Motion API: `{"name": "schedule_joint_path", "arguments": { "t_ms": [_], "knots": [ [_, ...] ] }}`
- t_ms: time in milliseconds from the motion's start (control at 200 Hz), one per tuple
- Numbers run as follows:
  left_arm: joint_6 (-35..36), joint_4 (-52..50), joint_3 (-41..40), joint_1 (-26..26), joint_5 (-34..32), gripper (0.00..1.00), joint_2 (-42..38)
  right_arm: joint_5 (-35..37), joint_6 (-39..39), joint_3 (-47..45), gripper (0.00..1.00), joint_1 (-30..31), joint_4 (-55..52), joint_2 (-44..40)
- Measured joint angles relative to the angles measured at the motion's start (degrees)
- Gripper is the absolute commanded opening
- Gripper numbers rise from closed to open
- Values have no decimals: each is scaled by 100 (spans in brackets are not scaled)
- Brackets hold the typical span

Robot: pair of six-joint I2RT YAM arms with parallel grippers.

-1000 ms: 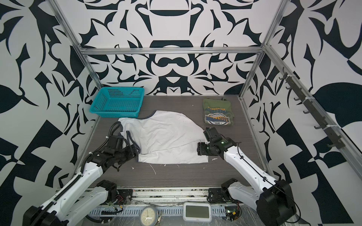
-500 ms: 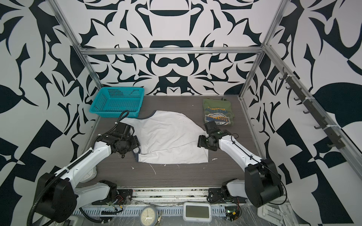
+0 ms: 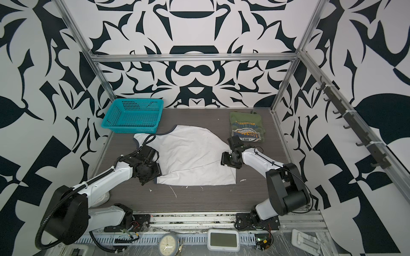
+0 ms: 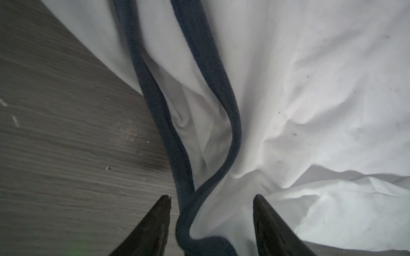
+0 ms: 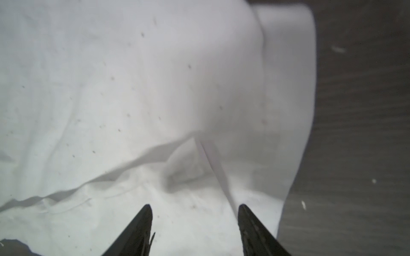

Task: Fold and stack tank tops
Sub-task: Smooth out the tank top at the center of the table.

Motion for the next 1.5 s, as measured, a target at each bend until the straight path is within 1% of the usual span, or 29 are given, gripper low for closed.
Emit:
{"name": "schedule_joint_path", "arguments": {
  "t_ms": [55,115,185,250,280,340,400,450,560,715,755,820,860,900,1020,1090,1335,1430,1500],
  "knots": [
    [-2,15,0,-13,2,53,0,31,-24,234,61,0,55,256],
    [-11,33,0,-20,11,49,0,61,-52,455,58,-2,120,542],
    [-20,48,0,-28,13,45,0,66,-87,640,52,0,142,817],
    [-37,61,0,-35,11,41,0,63,-127,769,48,0,138,1023],
    [-42,70,0,-42,13,39,0,68,-140,809,44,0,140,1104],
    [-70,87,0,-48,17,35,0,72,-160,824,32,11,136,1191],
    [-92,103,0,-55,20,31,0,72,-197,824,21,31,87,1215],
    [-79,114,0,-55,28,28,0,81,-131,824,14,61,63,1213],
    [-94,146,0,-55,31,24,0,125,-151,811,10,157,-24,1104],
    [-101,192,0,-55,28,15,0,177,-133,595,0,216,-70,614],
    [-96,208,0,-57,31,13,0,177,-133,535,0,221,-92,487],
    [-85,221,0,-57,31,4,0,197,-131,463,0,221,-127,330],
    [-111,232,0,-57,20,2,-2,221,-131,446,0,221,-192,227],
    [-111,251,0,-57,20,0,-24,245,-131,444,0,221,-234,120],
    [-109,256,13,-61,0,0,-216,422,-140,481,0,221,-400,-319],
    [-101,199,190,-61,-28,0,-317,542,-157,640,0,197,-566,-514],
    [166,195,1615,-61,-319,0,-221,715,-225,1615,0,-162,-839,-809],
    [345,146,2341,-52,-452,0,140,717,-297,2120,0,-372,-979,-785],
    [520,98,3128,2,-527,0,599,678,-328,2691,0,-595,-1054,-654]
  ]
}}
